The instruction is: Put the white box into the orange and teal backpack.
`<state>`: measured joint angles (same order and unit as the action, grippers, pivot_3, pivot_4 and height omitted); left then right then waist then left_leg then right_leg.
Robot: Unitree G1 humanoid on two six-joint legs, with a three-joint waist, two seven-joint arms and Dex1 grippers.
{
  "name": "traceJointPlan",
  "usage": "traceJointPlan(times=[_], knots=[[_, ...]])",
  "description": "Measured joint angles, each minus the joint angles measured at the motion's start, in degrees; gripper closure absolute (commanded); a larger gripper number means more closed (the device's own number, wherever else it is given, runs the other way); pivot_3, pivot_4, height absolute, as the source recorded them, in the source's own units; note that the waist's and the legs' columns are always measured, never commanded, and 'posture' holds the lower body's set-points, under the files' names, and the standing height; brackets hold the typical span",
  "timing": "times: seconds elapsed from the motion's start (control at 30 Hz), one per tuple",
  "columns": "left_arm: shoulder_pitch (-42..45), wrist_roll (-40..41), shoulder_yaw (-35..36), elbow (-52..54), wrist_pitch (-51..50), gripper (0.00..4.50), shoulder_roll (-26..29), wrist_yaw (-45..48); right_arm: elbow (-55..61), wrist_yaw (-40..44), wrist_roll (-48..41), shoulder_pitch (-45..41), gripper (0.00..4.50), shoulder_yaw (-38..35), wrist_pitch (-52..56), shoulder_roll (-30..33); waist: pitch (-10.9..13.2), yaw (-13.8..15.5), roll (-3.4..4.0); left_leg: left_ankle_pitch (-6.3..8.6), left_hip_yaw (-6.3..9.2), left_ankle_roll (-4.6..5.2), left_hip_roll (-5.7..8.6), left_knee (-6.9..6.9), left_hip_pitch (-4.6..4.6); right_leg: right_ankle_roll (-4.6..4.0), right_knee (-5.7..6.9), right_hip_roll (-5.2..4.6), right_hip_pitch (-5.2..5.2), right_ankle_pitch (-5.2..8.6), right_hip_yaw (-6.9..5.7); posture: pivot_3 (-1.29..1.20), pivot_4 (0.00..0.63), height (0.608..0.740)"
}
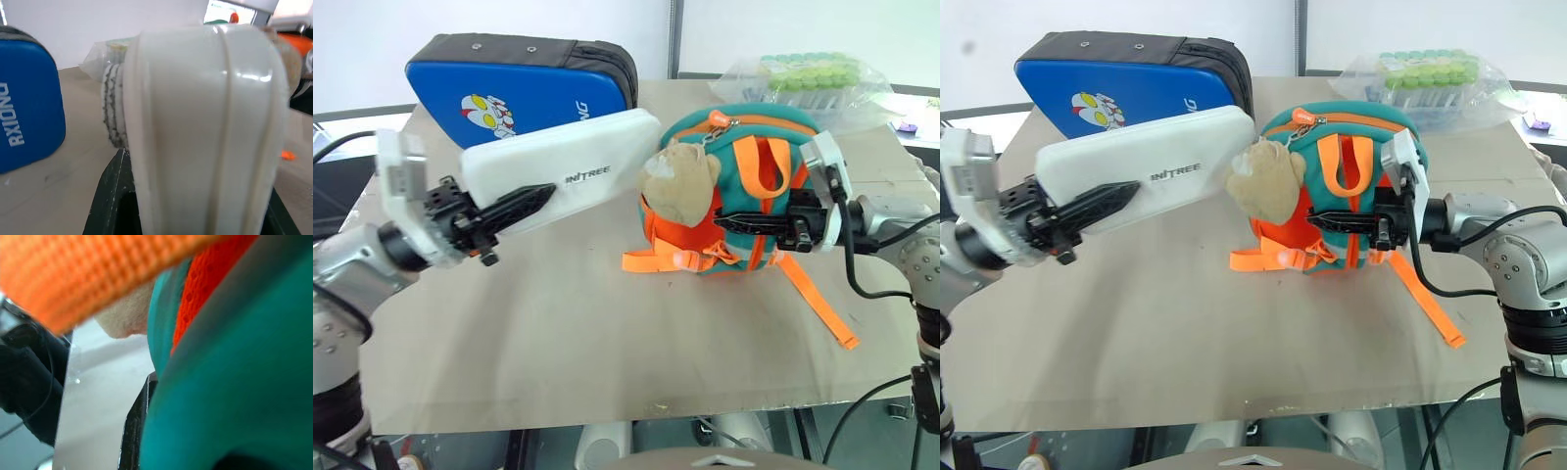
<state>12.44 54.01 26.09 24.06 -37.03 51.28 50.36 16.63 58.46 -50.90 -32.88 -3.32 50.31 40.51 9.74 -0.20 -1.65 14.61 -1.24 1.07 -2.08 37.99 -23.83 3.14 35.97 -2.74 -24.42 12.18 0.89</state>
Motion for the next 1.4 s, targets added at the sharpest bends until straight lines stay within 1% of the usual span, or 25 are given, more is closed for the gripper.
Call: traceJointPlan(times=[0.07,0.17,0.27,0.3,0.37,0.47,0.53,0.57,0.6,0.67,0.73,0.77,0.8,0.83,0.87,0.9,0.93,0.97,1.0,1.03,1.13,1.23,1.3,1.33,1.4], knots=[[1.2,-3.0,-2.6,-0.3,2.7,3.53,1.0,2.9,0.0,0.8,0.2,0.8,4.49,-0.1,-0.8,0.5,0.0,0.0,0.00,0.00,-0.02,0.00,-0.01,0.01,0.00,0.00,0.00,0.00,0.00,0.00,0.02,0.00,0.150,0.740],[6.6,-3.9,-7.3,-1.7,2.6,3.53,1.2,6.5,-0.5,0.9,1.2,1.2,4.49,-0.2,-2.1,1.3,0.0,0.6,0.00,0.00,0.01,0.00,-0.01,0.05,-0.03,0.01,0.01,0.01,0.00,0.00,-0.02,0.00,0.150,0.740],[10.5,-4.1,-10.3,-2.9,2.1,3.53,1.3,8.9,-1.5,0.8,2.3,1.2,4.49,-0.2,-3.2,1.4,0.0,0.7,0.00,0.00,0.00,0.00,-0.02,0.08,-0.03,0.02,0.03,0.03,0.00,0.00,0.00,0.00,0.150,0.740],[12.7,-5.3,-12.2,-3.6,2.5,3.53,1.4,9.9,-1.8,0.7,2.9,1.2,4.49,-0.2,-3.5,1.5,0.0,0.7,0.01,0.00,0.00,0.01,-0.02,0.10,-0.03,0.02,0.04,0.04,0.00,0.00,0.01,0.00,0.150,0.740],[19.7,-11.1,-19.0,-6.1,3.9,3.53,-1.0,10.1,-1.9,0.6,3.4,0.7,4.49,-0.1,-3.8,1.1,0.0,1.2,0.02,0.00,0.07,0.01,-0.01,0.22,-0.05,0.02,0.12,0.06,0.04,0.00,-0.08,0.00,0.150,0.740],[29.9,-20.0,-31.1,-10.3,4.0,3.53,-7.7,8.7,-0.5,0.2,3.4,-0.3,4.49,0.4,-4.2,-0.4,0.0,1.2,0.02,0.00,0.09,0.01,0.01,0.39,-0.03,0.11,0.15,0.10,0.18,-0.06,0.02,0.00,0.150,0.740],[32.8,-23.0,-35.2,-12.1,2.0,3.53,-10.0,7.0,0.3,0.0,3.7,-0.1,4.49,0.6,-4.3,-0.2,0.0,1.0,0.02,0.00,0.06,0.02,0.01,0.40,-0.04,0.14,0.12,0.10,0.18,-0.07,0.06,0.00,0.150,0.740],[36.4,-26.0,-39.1,-15.0,-0.5,3.53,-13.0,5.2,0.7,-0.1,4.5,0.2,4.49,0.8,-4.6,0.0,0.0,1.0,0.02,0.00,0.07,0.02,0.02,0.41,-0.04,0.15,0.13,0.10,0.18,-0.07,0.06,0.00,0.150,0.740],[38.0,-27.7,-41.1,-16.5,-1.6,3.53,-14.7,4.0,1.3,-0.2,5.0,0.2,4.49,1.2,-4.8,0.0,0.0,0.9,0.02,0.00,0.08,0.02,0.01,0.40,-0.04,0.16,0.13,0.10,0.17,-0.07,0.06,0.00,0.150,0.740],[40.4,-31.6,-44.9,-19.3,-1.8,3.53,-18.5,2.2,2.6,-0.9,5.3,0.9,4.49,1.2,-5.0,-0.1,0.0,0.7,0.02,0.00,0.08,0.02,0.00,0.37,-0.01,0.15,0.19,0.11,0.14,-0.07,0.06,0.00,0.150,0.740],[41.3,-34.5,-46.8,-21.8,-0.4,3.53,-22.1,1.1,3.4,-2.2,5.4,1.5,4.49,1.1,-5.1,-0.5,0.0,0.7,0.02,0.00,0.10,0.02,-0.01,0.35,-0.01,0.15,0.23,0.12,0.13,-0.07,0.04,0.00,0.150,0.740],[41.4,-35.1,-47.0,-23.0,0.4,2.51,-23.6,1.0,3.7,-3.0,5.4,2.0,4.50,1.0,-5.2,-0.8,0.0,0.8,0.02,0.00,0.11,0.02,-0.01,0.34,0.00,0.15,0.25,0.12,0.12,-0.07,0.03,0.00,0.150,0.740],[41.4,-35.3,-46.9,-23.7,0.9,2.17,-24.4,0.9,3.8,-3.6,5.4,2.4,4.50,0.9,-5.3,-1.0,0.0,0.8,0.03,0.00,0.12,0.02,-0.02,0.35,0.00,0.14,0.29,0.13,0.12,-0.07,0.01,0.00,0.150,0.740],[41.3,-35.5,-46.8,-24.6,1.8,2.00,-24.8,1.0,3.9,-4.6,5.8,3.0,4.50,0.9,-5.6,-1.4,0.0,0.8,0.03,0.00,0.12,0.02,-0.02,0.36,0.01,0.14,0.31,0.12,0.12,-0.07,0.02,0.00,0.150,0.740],[40.9,-35.3,-45.7,-25.2,2.2,1.43,-24.8,1.2,4.0,-5.7,6.6,3.8,4.50,0.9,-6.2,-1.6,0.0,0.7,0.03,0.00,0.09,0.02,-0.02,0.38,0.05,0.14,0.37,0.12,0.12,-0.07,0.06,0.00,0.150,0.740],[40.4,-34.9,-44.3,-25.5,2.4,0.99,-24.8,1.2,4.0,-6.4,7.4,4.3,4.50,0.9,-6.6,-1.7,0.0,0.7,0.03,0.00,0.09,0.02,-0.02,0.40,0.05,0.14,0.41,0.12,0.12,-0.07,0.07,0.00,0.150,0.740],[39.3,-33.4,-41.5,-25.6,2.6,0.42,-24.6,1.5,3.9,-7.4,8.2,4.5,4.50,0.9,-7.1,-1.7,0.0,0.4,0.04,0.00,0.08,0.02,-0.02,0.44,0.07,0.14,0.47,0.12,0.11,-0.07,0.09,0.00,0.150,0.740],[38.5,-31.9,-39.1,-25.7,2.3,0.06,-24.2,2.0,3.8,-8.0,8.8,4.5,4.50,0.9,-7.4,-1.8,0.0,0.2,0.04,0.00,0.09,0.02,-0.02,0.45,0.07,0.14,0.51,0.12,0.11,-0.07,0.08,0.00,0.150,0.740],[37.9,-29.7,-36.7,-25.4,1.2,0.06,-23.6,2.6,3.7,-8.6,9.2,4.5,4.50,0.9,-7.8,-1.8,0.0,0.0,0.03,0.00,0.10,0.02,-0.02,0.46,0.08,0.14,0.54,0.12,0.10,-0.07,0.07,0.00,0.150,0.740],[37.1,-25.7,-33.2,-24.5,-2.2,0.06,-21.9,3.7,3.5,-9.2,9.8,4.3,4.50,0.9,-8.2,-2.1,0.0,-0.4,0.03,0.00,0.12,0.02,-0.03,0.46,0.08,0.14,0.59,0.12,0.08,-0.07,0.06,0.00,0.150,0.740],[35.6,-15.2,-22.3,-22.2,-13.0,0.06,-14.1,6.2,2.2,-10.7,10.8,4.4,4.50,0.5,-8.7,-2.6,0.0,-1.0,0.03,0.00,0.13,0.02,-0.05,0.46,0.11,0.14,0.77,0.13,-0.01,-0.06,0.10,0.00,0.150,0.740],[33.9,-2.8,-10.9,-20.7,-25.7,0.06,-9.1,5.5,0.8,-11.7,11.7,3.7,4.50,0.5,-9.2,-3.7,0.0,-0.8,0.03,0.00,0.15,0.02,-0.06,0.46,0.10,0.15,0.77,0.11,-0.01,-0.05,0.07,0.00,0.150,0.740],[32.9,5.0,-5.9,-19.7,-33.0,0.06,-9.4,2.3,0.1,-12.5,12.1,2.4,4.50,0.8,-9.2,-4.8,0.0,-0.1,0.02,0.00,0.19,0.02,-0.02,0.56,0.05,0.16,0.76,0.02,0.03,-0.05,0.01,0.00,0.150,0.740],[32.8,6.1,-5.7,-19.4,-33.9,0.06,-9.7,1.8,0.1,-12.6,12.1,2.2,4.50,0.8,-9.2,-4.9,0.0,0.0,0.02,0.00,0.19,0.02,-0.02,0.58,0.05,0.16,0.76,0.00,0.06,-0.06,0.01,0.00,0.150,0.740],[30.8,14.5,-4.6,-15.9,-39.5,0.06,-13.3,-4.1,0.1,-12.9,12.2,0.8,4.50,1.2,-8.7,-5.5,0.0,0.2,0.02,0.00,0.21,0.02,-0.02,0.70,0.07,0.17,0.75,-0.10,0.18,-0.06,0.00,0.00,0.150,0.740]])
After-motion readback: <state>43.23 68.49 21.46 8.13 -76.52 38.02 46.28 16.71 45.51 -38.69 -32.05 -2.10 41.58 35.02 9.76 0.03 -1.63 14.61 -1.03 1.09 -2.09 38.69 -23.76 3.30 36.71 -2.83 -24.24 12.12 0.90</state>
